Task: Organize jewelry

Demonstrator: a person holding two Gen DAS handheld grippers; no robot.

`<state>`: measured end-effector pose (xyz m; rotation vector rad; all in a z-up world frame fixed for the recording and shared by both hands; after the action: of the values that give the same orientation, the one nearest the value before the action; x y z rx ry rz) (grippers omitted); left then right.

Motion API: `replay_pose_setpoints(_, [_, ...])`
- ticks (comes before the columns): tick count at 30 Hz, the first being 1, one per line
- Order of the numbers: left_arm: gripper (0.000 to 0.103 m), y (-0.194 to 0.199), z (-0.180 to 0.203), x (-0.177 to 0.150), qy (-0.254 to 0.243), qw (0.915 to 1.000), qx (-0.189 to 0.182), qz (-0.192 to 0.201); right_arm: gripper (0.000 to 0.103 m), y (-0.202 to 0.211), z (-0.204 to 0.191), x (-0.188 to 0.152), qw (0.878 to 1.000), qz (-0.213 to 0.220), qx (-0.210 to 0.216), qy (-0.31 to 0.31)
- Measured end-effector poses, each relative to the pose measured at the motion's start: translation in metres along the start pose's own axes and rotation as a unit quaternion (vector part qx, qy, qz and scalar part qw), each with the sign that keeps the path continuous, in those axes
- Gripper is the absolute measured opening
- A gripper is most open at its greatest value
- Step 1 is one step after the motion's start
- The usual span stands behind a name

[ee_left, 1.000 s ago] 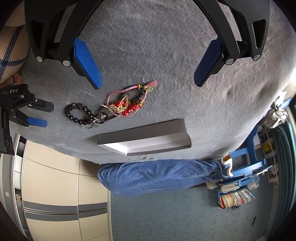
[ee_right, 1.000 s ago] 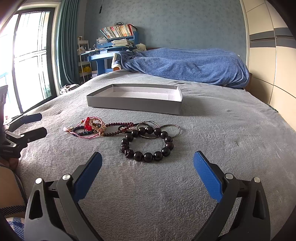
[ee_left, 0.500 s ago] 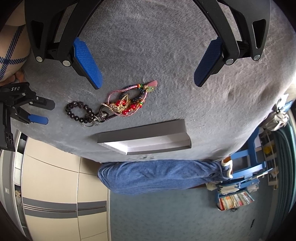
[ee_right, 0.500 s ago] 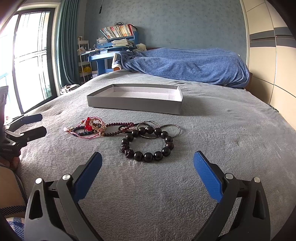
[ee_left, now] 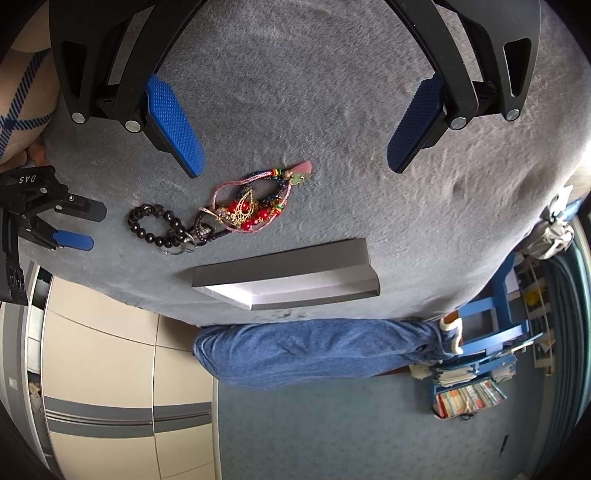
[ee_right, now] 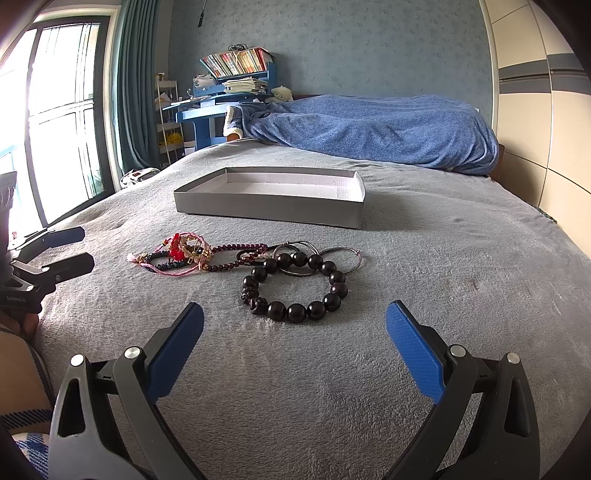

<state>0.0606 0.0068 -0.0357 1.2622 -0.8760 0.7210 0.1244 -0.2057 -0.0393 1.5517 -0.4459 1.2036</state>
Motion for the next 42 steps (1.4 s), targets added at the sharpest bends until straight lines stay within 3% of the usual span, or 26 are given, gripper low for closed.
replay_pose_setpoints(30, [0.098,-0.004,0.003,0.001,-0.016,0.9996,0.01,-0.021,0.098,0.0,-0.003,0.001,1.0,0.001,0.0,-0.001])
replay_pose_setpoints(38, [0.098,-0.014,0.006,0.029,-0.022,0.9994,0.014,-0.022,0.097,-0.002,-0.001,-0.001,1.0,-0.005,0.003,-0.008])
replay_pose_setpoints(42, [0.096,-0.035,0.013,0.042,-0.034,0.9981,-0.002,-0.05,0.098,-0.002,0.002,0.0,1.0,-0.007,0.006,-0.013])
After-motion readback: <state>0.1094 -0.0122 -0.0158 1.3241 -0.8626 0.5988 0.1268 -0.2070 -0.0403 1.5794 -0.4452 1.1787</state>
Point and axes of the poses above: each gripper's, at about its wrist camera, not at the fingertips, and y roughly against the way its jaws point, z to its right, x to its top, the point moved 7 cm from there along -y, roughly the way its jaws point, and after that the axes turned 9 degrees about -x, right-handed, at the moved point
